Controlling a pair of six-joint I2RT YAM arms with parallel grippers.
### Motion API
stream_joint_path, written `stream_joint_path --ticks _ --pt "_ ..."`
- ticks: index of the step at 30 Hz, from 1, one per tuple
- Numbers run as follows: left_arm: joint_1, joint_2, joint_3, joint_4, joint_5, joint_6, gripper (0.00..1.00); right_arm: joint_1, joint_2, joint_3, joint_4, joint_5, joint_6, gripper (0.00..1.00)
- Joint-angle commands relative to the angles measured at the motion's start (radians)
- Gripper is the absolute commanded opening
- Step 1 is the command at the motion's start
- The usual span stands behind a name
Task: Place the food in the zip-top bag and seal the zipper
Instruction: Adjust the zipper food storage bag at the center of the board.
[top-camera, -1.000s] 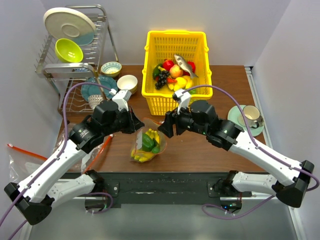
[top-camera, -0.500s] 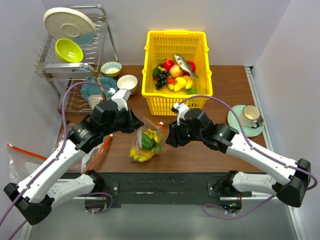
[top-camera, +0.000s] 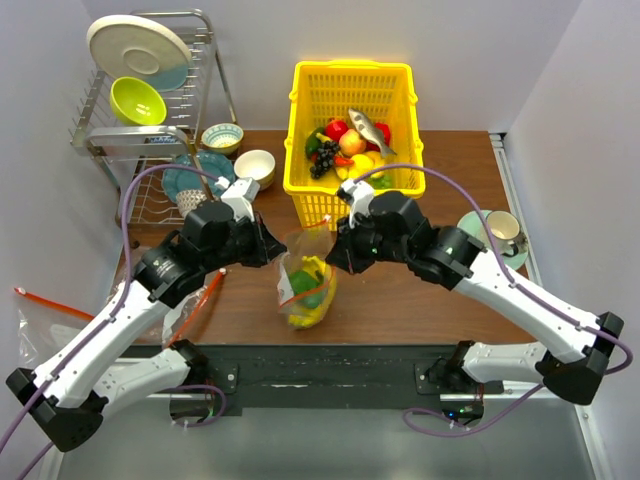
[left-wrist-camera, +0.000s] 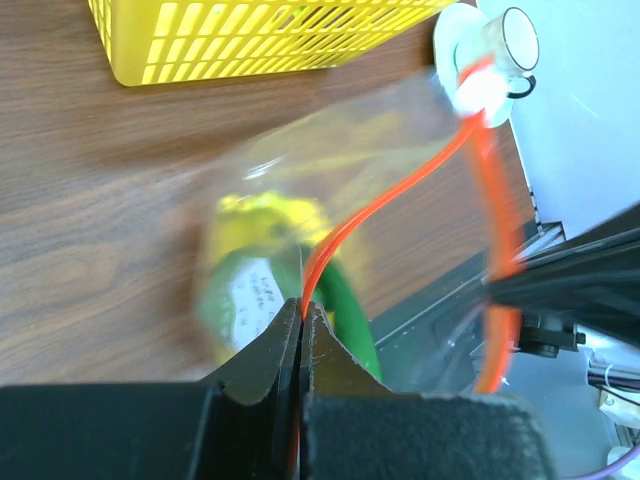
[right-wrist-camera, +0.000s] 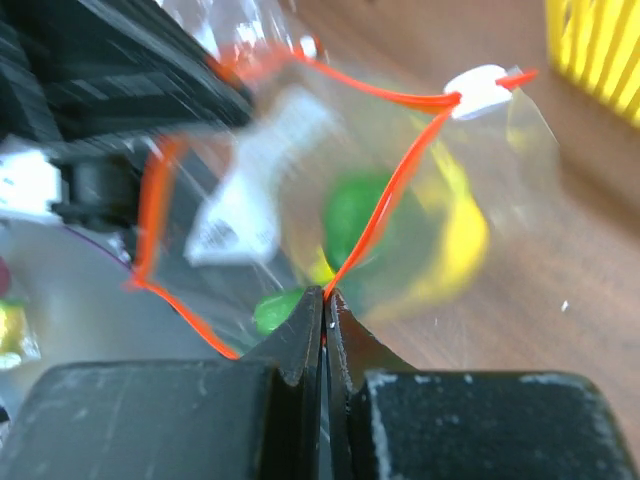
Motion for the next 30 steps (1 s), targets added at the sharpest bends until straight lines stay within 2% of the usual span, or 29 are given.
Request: stream_joint_path --ticks 1,4,7,11,18,19,20,21,26,28,30 --pt "-0.003 -0.027 -0.007 0.041 0.037 -0.017 0.00 0.007 -0.002 0.172 -0.046 0.065 -0.053 0.00" --pt "-0.003 -0.036 -0.004 0.035 0.037 -0.012 0.00 0.005 -0.019 0.169 -0.019 0.071 -0.052 0.00" --pt "-0.005 -0.038 0.031 0.003 0.003 0.012 0.00 0.005 -0.033 0.074 0.043 0.074 -0.027 0.00" --pt "-0.005 -0.026 0.065 -0.049 -0.043 0.043 0.00 0.005 0.007 0.000 0.037 0.063 -0.016 0.00" --pt "-0.003 0.016 -0.004 0.006 0.028 0.048 0.00 0.005 0.027 -0.018 0.057 0.075 -0.023 0.00" --pt "-0.003 0.019 -0.001 0.006 0.021 0.051 0.00 0.005 0.030 -0.005 0.052 0.077 -0.032 0.05" --pt "-0.003 0.019 0.004 0.003 0.017 0.057 0.00 0.005 0.036 0.005 0.038 0.080 -0.035 0.20" --pt "-0.003 0.022 0.004 0.004 0.006 0.069 0.00 0.005 0.042 0.018 0.028 0.091 -0.038 0.26" --pt "-0.003 0.031 -0.030 0.015 -0.020 0.075 0.00 0.005 0.066 0.116 -0.032 0.129 -0.065 0.28" --pt "-0.003 0.028 -0.051 0.029 -0.020 0.071 0.00 0.005 0.072 0.162 -0.052 0.170 -0.084 0.31" --pt "-0.003 0.022 -0.056 0.038 -0.046 0.066 0.00 -0.002 0.081 0.198 -0.084 0.244 -0.090 0.38"
